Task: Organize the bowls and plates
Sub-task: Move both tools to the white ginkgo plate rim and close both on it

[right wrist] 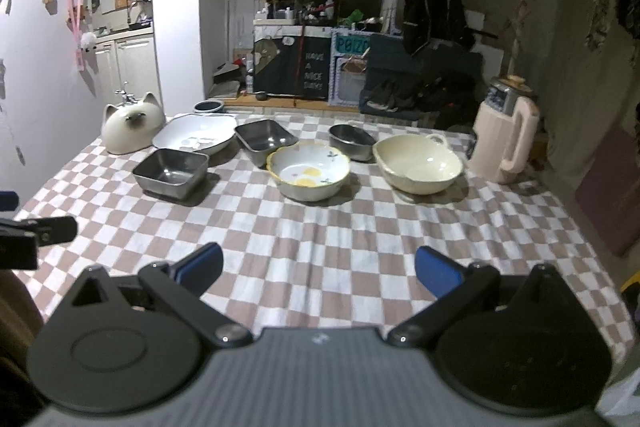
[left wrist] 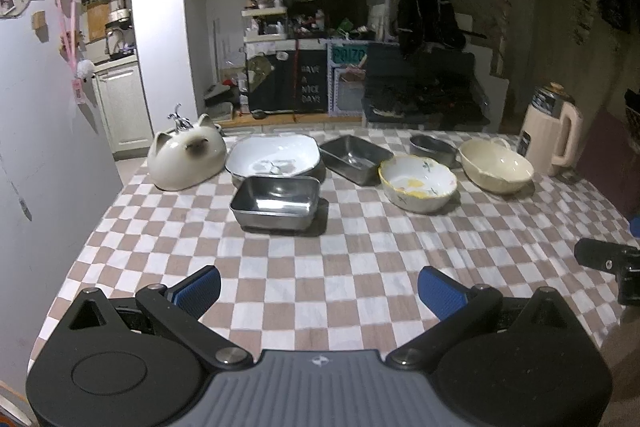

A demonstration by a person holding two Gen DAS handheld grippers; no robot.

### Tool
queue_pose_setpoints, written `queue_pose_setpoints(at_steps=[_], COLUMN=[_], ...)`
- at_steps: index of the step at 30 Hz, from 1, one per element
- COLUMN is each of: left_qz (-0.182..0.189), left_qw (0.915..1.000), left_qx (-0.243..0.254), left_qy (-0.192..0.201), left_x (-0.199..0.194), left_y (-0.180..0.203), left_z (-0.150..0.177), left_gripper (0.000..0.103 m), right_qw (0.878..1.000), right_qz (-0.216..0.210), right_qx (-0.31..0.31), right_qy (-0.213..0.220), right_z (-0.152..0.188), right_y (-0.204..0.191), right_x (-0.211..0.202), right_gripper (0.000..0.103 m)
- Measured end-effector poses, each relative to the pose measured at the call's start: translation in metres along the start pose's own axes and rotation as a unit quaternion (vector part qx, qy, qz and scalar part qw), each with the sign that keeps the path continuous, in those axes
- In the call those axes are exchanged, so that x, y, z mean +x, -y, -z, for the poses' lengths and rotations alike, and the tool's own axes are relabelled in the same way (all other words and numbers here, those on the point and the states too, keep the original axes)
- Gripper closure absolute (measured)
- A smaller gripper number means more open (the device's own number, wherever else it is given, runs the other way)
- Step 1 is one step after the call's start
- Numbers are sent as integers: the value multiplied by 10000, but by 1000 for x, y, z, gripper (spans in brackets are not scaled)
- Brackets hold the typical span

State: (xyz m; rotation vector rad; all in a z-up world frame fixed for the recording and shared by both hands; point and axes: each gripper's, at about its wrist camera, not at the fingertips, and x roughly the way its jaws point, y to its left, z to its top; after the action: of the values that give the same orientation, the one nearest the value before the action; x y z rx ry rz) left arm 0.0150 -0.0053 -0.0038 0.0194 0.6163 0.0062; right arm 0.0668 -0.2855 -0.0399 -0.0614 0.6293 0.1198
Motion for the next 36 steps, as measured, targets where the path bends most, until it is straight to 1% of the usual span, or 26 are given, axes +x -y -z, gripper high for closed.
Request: queue_pose_setpoints(at_steps=[3,7,10,14,16,20,23,27,31,34,36], left_qz=[-178,-399,-567,-644,-764,-979,-1078,-1155,-1292,-1385,-1423], left_qw=[9997,9986,9972,9969,9961,9936,9922,9917,9905,9901,9897], left_qx=[-108,-77,-35,-94,-63,-29,-118,-195,-114,-125,-153], left_qy=[153,350,484,434,435,560,607,539,449,181,49], left_x=[2,7,13,27,35,48,60,80,104,127,141], left_y=[-6,-13,-18,-26,-28,-34,-41,-50,-56,-61,-65], left_z=[-9,-27,-38,-53,-60,-75,-86,-95,-101,-105,-108], left_gripper=[0,0,0,0,0,0,0,0,0,0,0], right_qw=[10000,9998,9996,9990,9989,9988,9983,9971,9949,9904,9884], right_qz=[8,117,191,184,128,101,92,56,-12,-125,-77], right_qx=[62,101,78,123,143,109,29,-182,-592,-1052,-1198], right_qy=[51,79,200,383,420,471,578,735,818,887,929], right_z=[-8,-24,-38,-53,-60,-73,-78,-86,-91,-94,-97], right_y=[0,-2,-4,-6,-7,-13,-19,-30,-46,-62,-72], right_x=[4,18,26,37,45,61,69,86,104,117,126], right_gripper=[0,0,0,0,0,0,0,0,0,0,0])
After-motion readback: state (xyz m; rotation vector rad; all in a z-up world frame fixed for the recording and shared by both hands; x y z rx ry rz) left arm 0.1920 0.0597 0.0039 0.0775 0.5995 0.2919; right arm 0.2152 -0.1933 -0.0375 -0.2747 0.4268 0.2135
